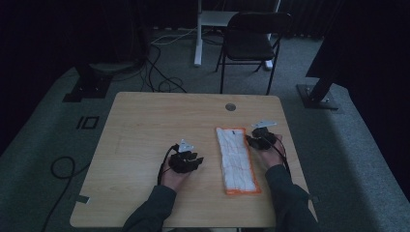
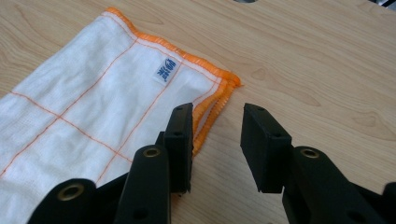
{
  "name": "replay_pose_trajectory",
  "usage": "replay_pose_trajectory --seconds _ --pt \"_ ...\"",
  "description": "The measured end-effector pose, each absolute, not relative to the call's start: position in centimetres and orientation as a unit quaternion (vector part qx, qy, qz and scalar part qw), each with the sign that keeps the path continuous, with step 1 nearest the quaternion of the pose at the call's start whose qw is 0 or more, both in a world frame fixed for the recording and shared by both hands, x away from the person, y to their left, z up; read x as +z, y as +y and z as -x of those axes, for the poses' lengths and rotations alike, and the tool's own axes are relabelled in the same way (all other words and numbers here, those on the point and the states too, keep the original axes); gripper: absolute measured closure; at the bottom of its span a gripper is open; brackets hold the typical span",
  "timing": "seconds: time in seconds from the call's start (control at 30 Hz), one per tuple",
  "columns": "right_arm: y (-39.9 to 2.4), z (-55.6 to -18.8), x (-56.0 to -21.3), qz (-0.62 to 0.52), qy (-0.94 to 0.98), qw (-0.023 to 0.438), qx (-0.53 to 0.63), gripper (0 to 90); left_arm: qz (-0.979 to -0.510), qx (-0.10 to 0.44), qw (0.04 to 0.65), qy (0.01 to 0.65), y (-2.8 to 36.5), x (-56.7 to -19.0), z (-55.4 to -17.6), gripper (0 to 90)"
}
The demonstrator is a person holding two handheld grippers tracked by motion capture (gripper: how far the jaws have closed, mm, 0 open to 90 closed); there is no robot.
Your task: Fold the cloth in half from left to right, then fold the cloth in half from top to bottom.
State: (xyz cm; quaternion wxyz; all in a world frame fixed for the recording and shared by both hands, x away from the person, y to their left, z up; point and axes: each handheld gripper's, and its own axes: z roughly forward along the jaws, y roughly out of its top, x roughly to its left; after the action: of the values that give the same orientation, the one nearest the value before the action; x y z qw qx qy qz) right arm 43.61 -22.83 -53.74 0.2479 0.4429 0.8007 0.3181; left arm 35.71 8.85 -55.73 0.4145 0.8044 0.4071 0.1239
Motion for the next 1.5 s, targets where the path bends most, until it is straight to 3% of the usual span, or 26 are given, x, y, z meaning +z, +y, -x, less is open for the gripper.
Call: replay_pose_trajectory --seconds 1.17,1.5 --pt "-21.9 -47.6 -55.0 -0.497 0.779 0.206 0.321 54.0 -0.8 0.106 0.408 0.428 1.8 -55.2 -45.1 55.9" --pt "-22.1 -48.2 -55.3 -0.51 0.775 0.19 0.322 55.3 -0.786 0.096 0.4 0.461 1.9 -55.7 -47.1 54.3"
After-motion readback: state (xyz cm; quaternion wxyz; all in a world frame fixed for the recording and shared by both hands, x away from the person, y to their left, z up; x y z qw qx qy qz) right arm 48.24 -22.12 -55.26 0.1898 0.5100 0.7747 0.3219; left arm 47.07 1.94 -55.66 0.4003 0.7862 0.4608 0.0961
